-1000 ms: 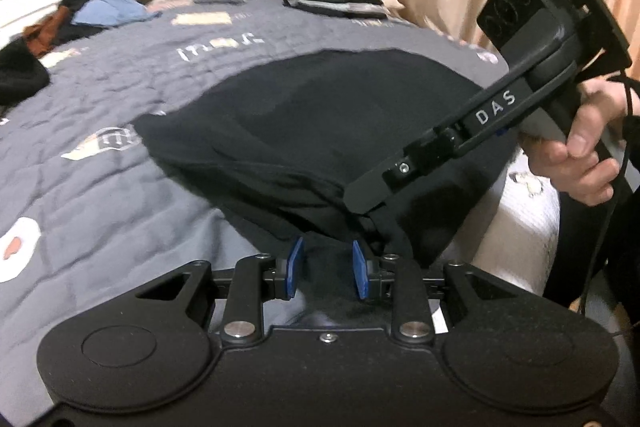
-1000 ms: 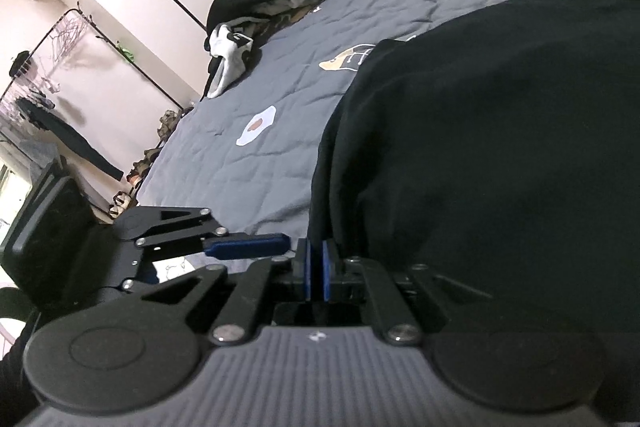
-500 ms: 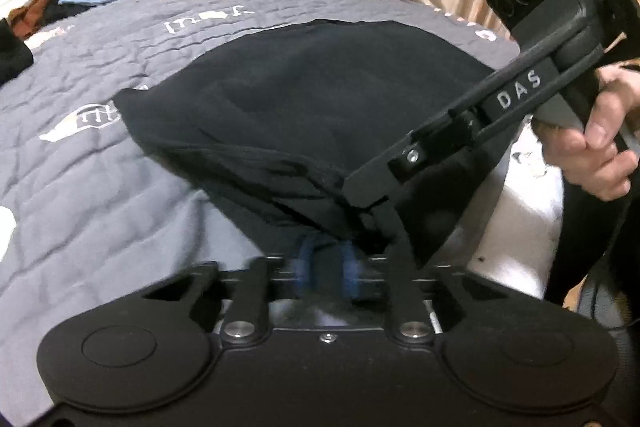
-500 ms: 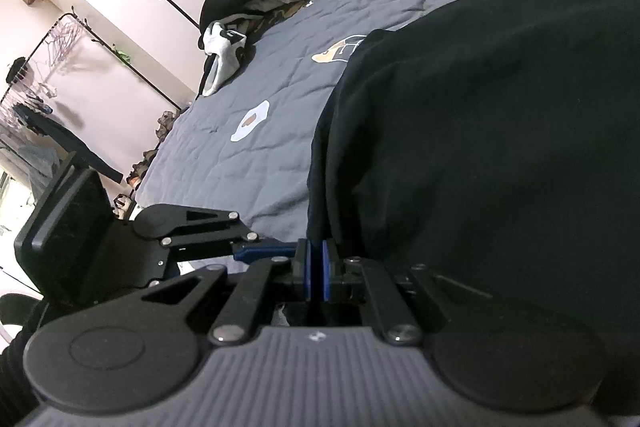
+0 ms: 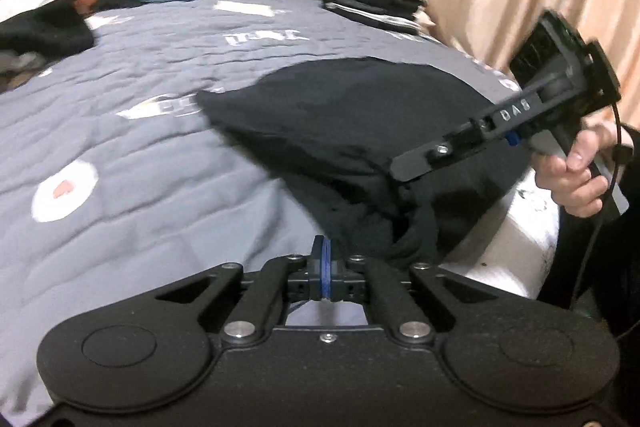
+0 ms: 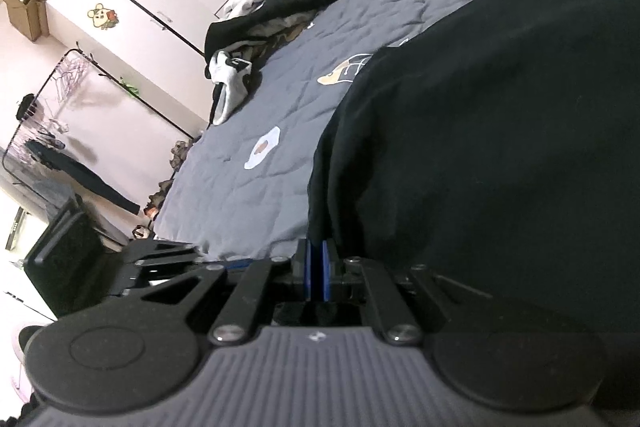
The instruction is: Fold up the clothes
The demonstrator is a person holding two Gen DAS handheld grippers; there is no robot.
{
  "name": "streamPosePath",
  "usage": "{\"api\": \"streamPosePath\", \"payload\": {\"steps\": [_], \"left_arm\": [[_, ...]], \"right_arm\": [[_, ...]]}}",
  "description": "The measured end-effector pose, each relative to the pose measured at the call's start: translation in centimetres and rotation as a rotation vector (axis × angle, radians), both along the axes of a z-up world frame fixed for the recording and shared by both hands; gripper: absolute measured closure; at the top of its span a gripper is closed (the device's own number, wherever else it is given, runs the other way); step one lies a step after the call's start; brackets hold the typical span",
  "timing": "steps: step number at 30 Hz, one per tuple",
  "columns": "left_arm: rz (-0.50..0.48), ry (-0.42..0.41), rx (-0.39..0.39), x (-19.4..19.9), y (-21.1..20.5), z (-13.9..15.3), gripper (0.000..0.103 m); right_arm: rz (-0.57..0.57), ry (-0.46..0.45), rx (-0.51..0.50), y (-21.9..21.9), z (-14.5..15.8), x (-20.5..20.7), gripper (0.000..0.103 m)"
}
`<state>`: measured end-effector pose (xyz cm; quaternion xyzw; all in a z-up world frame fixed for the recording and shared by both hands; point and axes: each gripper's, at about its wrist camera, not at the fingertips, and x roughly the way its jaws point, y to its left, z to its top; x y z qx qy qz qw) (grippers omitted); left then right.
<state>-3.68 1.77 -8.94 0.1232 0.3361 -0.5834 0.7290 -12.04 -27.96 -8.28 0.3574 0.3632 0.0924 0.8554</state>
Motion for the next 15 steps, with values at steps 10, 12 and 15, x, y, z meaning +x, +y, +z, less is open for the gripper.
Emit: {"api": "streamPosePath", "payload": {"steps": [10,12,15], "left_arm": [[-0.025,-0.065,0.003,-1.0,-2.7,-0.1,0.101],[-0.043,-0.089,-0.001,-1.4,-3.4,-0.1,0.097],[-0.071,-0.133,-0.005,-2.1,-4.3,-0.2,0.061]], "right_arm": [[0.003,0.003,0.013,0.0,-0.1,0.2,0.098],[0.004,0.004,0.015,-0.1,-0.1,0.2,0.098],[0.007,0.001,0.016,-0.1,-0.1,0.1,0.098]]}}
